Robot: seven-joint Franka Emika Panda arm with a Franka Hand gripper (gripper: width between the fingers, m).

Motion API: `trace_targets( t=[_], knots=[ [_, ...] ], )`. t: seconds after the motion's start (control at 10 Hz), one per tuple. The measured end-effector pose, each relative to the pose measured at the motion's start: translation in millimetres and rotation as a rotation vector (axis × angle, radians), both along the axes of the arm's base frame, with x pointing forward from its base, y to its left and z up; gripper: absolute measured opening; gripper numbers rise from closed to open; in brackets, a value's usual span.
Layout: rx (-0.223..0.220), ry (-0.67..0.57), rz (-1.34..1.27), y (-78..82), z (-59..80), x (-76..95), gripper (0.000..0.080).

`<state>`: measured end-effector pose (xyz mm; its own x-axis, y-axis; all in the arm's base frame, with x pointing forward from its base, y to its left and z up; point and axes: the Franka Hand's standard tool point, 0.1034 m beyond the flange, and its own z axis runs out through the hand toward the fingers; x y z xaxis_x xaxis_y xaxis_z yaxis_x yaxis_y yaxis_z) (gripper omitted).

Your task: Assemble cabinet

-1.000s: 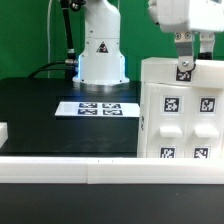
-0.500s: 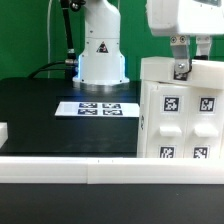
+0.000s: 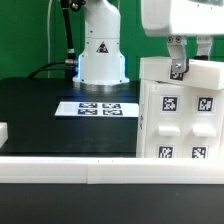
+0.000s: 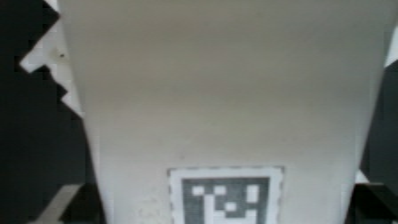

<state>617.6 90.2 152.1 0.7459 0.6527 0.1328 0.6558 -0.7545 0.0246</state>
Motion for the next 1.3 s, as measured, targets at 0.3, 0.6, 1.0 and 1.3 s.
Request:
trace_targets(
  t=[0.3,0.6,1.0,1.3],
  knots=[
    [0.021,0.013,-0.189,-1.3,0.0,0.2,0.0561],
    [0.070,0.014,-0.503,-7.0,0.6,3.6,0.0561],
    [0.133,-0.004,-0.888,-8.2,0.5,7.5,0.0561],
    [0.176,-0.012,-1.107,-9.6,-0.3,9.1,0.0561]
  ],
)
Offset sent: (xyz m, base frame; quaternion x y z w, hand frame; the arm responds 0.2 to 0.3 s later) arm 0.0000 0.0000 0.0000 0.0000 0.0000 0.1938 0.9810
